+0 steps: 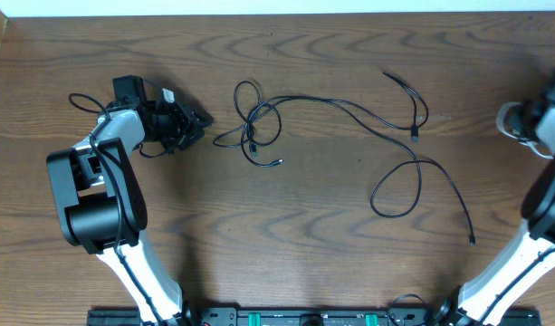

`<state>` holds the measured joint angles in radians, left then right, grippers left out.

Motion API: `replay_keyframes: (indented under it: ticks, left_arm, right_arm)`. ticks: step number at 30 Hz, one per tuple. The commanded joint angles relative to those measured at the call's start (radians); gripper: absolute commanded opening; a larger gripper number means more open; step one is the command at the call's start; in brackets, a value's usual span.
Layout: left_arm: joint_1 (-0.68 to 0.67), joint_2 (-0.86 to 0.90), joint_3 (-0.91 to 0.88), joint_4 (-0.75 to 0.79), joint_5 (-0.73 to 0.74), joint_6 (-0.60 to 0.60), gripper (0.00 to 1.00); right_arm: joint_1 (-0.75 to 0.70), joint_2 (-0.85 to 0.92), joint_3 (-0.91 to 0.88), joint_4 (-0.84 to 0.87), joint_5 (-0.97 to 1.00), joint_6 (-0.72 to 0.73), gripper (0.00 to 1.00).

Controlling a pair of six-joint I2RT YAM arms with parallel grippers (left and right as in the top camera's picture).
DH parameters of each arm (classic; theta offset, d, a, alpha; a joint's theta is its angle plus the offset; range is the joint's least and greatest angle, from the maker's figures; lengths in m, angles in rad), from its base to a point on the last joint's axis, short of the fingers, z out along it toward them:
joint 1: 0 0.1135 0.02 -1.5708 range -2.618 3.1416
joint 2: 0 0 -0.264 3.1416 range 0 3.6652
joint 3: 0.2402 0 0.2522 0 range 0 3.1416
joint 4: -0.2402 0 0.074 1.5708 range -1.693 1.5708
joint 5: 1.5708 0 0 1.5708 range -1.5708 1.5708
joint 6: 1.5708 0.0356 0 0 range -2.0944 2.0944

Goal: Untangle cables
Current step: 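Carry the white cable to the right edge with the right gripper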

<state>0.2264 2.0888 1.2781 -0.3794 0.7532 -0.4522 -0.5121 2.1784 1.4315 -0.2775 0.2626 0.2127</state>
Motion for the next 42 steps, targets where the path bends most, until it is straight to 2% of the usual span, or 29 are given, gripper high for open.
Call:
replay_keyframes:
  ticks: [1, 12, 16, 20, 26, 35, 39, 40, 42]
  left_arm:
    - [0.003, 0.026, -0.018, -0.02, -0.119, -0.001, 0.4]
    - [0.003, 0.026, -0.018, -0.02, -0.12, -0.001, 0.4]
    - [0.003, 0.027, -0.018, -0.02, -0.163, -0.001, 0.4]
    - [0.003, 0.027, -0.018, -0.02, -0.212, -0.002, 0.4]
    - [0.003, 0.027, -0.018, -0.021, -0.212, -0.002, 0.4]
    - [0.003, 0.027, -0.018, -0.021, -0.212, -0.002, 0.4]
    - [0.003, 0.027, -0.018, -0.021, -0.212, -0.002, 0.4]
    - [0.003, 0.027, -0.018, -0.021, -0.212, -0.002, 0.4]
    - [0.003, 0.027, -0.018, -0.021, -0.212, -0.002, 0.4]
  right_arm:
    - [-0.092, 0.053, -0.027, -0.002, 0.053, -0.035, 0.01]
    - [-0.227, 0.053, -0.027, -0.051, -0.37, -0.034, 0.05]
    - [-0.219, 0.053, -0.027, -0.129, -0.462, -0.027, 0.01]
    - [-0.198, 0.053, -0.027, -0.222, -0.505, 0.011, 0.02]
    - [-0.18, 0.053, -0.027, -0.346, -0.422, 0.011, 0.01]
    - [-0.18, 0.053, -0.027, -0.472, -0.41, 0.01, 0.02]
    - [-0.18, 0.053, -0.024, -0.458, -0.411, 0.011, 0.06]
    - [-0.18, 0.053, -0.02, -0.46, -0.411, 0.011, 0.1]
    - [-0.18, 0.053, -0.006, -0.473, -0.411, 0.011, 0.3]
